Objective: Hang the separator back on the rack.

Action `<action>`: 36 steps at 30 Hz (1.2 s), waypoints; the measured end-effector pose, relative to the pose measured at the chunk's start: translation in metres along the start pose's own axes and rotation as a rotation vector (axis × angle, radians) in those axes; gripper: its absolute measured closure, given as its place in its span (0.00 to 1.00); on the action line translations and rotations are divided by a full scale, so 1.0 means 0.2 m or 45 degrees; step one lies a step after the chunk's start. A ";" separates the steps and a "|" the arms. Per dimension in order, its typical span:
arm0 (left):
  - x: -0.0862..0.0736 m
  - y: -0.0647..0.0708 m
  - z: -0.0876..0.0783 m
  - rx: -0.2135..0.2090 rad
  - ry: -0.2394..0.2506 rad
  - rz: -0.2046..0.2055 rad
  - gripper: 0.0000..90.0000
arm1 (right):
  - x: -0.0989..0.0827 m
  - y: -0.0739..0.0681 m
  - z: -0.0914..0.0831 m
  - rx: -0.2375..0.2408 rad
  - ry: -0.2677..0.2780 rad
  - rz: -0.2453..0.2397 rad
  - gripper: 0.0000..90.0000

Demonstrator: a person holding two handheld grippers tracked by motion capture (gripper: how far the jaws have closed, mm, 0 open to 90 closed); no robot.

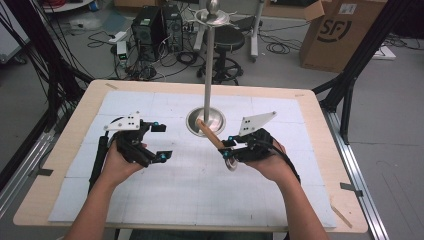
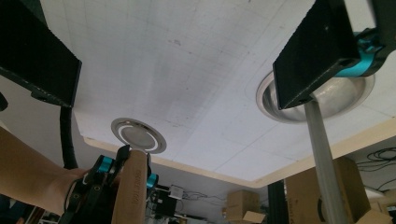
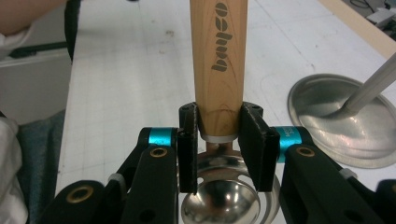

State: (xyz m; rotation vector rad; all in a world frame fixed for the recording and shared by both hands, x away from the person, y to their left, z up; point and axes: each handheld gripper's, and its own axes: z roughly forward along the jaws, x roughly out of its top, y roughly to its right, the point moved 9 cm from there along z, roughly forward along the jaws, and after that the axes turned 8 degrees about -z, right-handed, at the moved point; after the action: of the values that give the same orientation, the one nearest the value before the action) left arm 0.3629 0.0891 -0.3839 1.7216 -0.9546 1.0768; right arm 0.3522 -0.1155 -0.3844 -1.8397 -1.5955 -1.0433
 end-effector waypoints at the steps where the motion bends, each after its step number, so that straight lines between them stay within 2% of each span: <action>1: 0.01 0.01 0.01 -0.006 0.003 0.001 0.02 | 0.01 0.00 -0.01 -0.003 0.011 -0.002 0.77; 7: 0.07 0.05 0.06 -0.060 0.030 0.010 0.02 | 0.04 0.01 -0.03 0.000 0.056 -0.011 0.77; 11: 0.12 0.05 0.08 -0.071 0.039 0.008 0.02 | 0.06 0.01 -0.04 0.008 0.082 -0.012 0.77; 20: 0.24 0.10 0.10 -0.083 0.034 0.046 0.02 | 0.11 0.01 -0.06 0.036 0.165 0.003 0.77; 28: 0.32 0.15 0.15 -0.125 0.042 0.059 0.02 | 0.17 0.02 -0.08 0.047 0.237 -0.008 0.77; 29: 0.33 0.15 0.16 -0.130 0.042 0.065 0.02 | 0.18 0.02 -0.08 0.056 0.241 0.006 0.77; 36: 0.39 0.20 0.19 -0.170 0.065 0.074 0.02 | 0.25 0.01 -0.08 0.076 0.290 -0.034 0.77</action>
State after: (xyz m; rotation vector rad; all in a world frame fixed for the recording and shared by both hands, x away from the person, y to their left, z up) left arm 0.3622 0.0276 -0.3095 1.5594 -1.0265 1.0654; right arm 0.3510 -0.0986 -0.3350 -1.6011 -1.5027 -1.1588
